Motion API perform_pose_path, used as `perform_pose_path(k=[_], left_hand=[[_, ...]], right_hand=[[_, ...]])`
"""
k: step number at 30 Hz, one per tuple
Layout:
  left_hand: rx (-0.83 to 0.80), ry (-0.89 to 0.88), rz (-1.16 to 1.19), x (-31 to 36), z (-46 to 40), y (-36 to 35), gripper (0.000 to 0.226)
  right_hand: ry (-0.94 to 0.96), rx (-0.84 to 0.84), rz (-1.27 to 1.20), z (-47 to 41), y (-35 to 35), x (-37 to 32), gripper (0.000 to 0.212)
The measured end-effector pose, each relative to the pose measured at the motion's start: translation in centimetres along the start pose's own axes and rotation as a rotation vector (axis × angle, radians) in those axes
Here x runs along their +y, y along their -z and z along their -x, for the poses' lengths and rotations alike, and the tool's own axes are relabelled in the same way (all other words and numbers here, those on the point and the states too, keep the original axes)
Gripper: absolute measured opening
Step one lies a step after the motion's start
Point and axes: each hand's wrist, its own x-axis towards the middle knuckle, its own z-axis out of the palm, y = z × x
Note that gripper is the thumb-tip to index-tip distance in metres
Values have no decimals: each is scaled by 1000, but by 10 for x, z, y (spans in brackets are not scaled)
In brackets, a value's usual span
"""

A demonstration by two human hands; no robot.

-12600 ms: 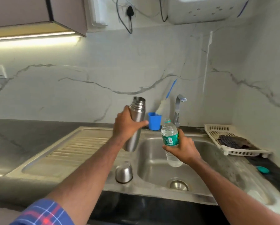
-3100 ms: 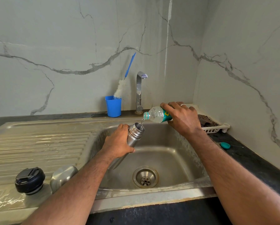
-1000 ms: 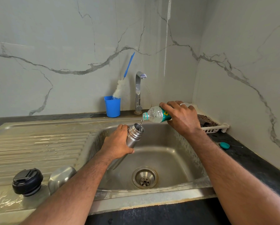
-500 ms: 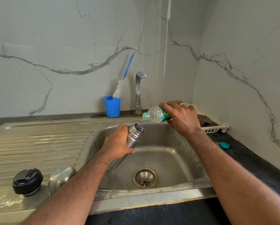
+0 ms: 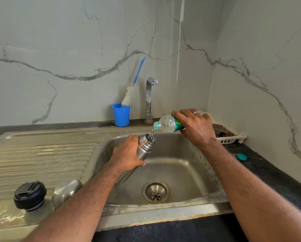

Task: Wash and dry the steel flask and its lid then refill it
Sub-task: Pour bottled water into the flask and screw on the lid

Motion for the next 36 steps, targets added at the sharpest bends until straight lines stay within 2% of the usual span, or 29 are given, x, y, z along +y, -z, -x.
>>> perform_pose_path(k=[36], left_hand=[[-6, 4, -2, 0, 0, 1, 91]], right_hand=[[4, 19, 1, -2, -4, 2, 73]])
